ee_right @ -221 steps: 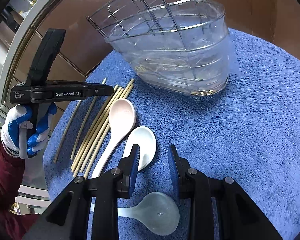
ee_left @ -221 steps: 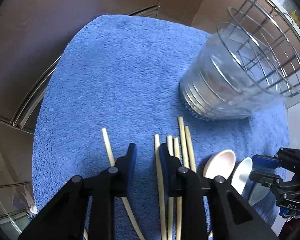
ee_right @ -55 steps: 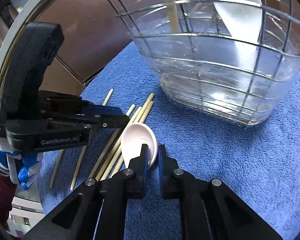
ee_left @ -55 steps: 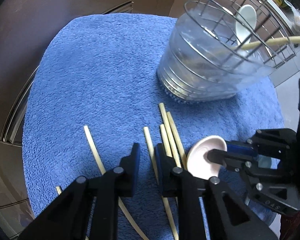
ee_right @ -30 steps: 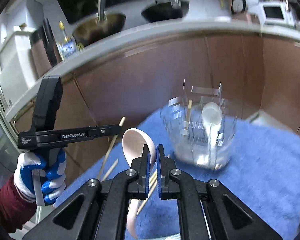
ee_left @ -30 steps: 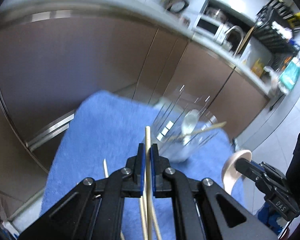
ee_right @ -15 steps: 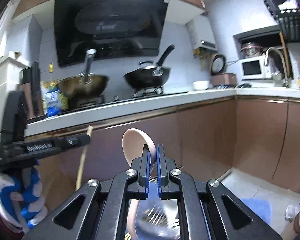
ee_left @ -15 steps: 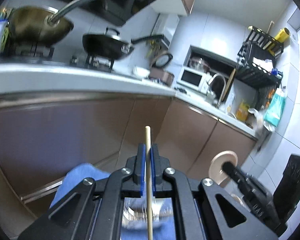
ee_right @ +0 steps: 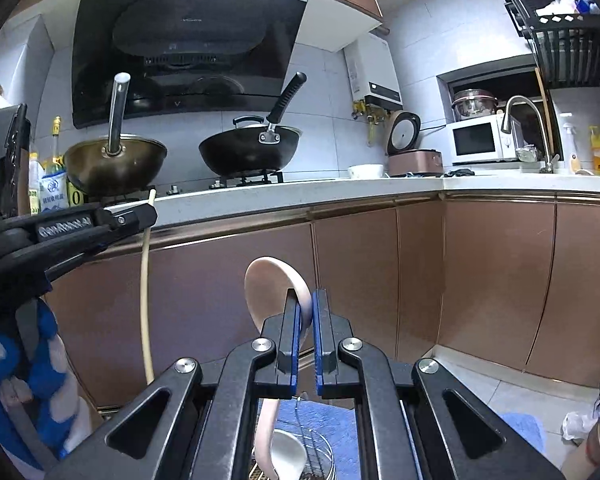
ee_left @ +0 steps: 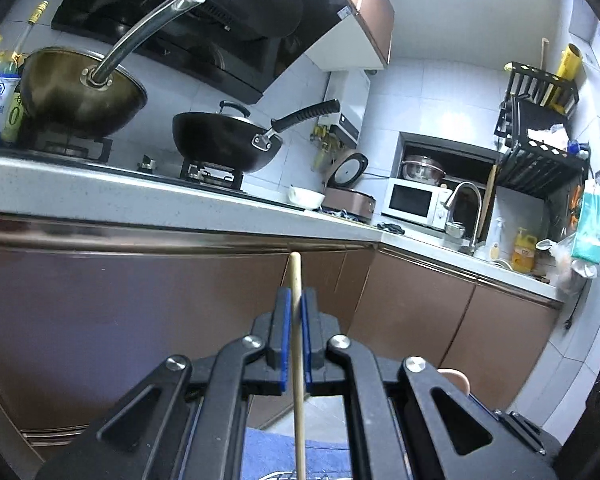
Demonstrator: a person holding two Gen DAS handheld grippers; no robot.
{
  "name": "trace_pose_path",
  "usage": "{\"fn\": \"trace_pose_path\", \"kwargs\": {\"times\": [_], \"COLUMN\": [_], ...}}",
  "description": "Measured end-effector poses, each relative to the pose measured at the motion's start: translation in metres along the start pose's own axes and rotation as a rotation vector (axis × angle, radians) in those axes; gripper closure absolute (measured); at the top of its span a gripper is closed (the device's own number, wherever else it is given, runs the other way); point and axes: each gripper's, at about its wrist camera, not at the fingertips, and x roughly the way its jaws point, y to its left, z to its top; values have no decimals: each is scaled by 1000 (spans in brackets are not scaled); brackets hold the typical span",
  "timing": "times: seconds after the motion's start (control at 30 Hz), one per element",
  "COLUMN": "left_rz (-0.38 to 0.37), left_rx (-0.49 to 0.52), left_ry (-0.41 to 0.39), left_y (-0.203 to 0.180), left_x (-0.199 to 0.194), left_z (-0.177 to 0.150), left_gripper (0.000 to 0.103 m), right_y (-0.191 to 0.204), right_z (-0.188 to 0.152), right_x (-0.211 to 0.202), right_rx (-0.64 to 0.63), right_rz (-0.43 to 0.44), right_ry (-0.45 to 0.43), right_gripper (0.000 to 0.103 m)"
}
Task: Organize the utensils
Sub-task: 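Carry the chopstick into the holder with the left tool while the right tool releases the spoon there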
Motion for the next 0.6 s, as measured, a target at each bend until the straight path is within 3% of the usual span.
{"fn": "trace_pose_path", "kwargs": {"times": [0.33, 0.43, 0.6], "left_rz": [94, 105, 88], "left_rx": [91, 126, 136], "left_ry": [-141, -151, -126], "left_y": [-5, -8, -6], "left_x": [-8, -16, -33], "left_z": [-68, -78, -76], "left_gripper": [97, 96, 85], "right_y": [4, 5, 2], "right_z": [-47, -55, -58], "right_x": [2, -6, -15], "right_rx": [-75, -89, -70], "right_rz": [-8, -3, 9], "right_ry": [-3, 2, 30], "right_gripper": [94, 92, 85]}}
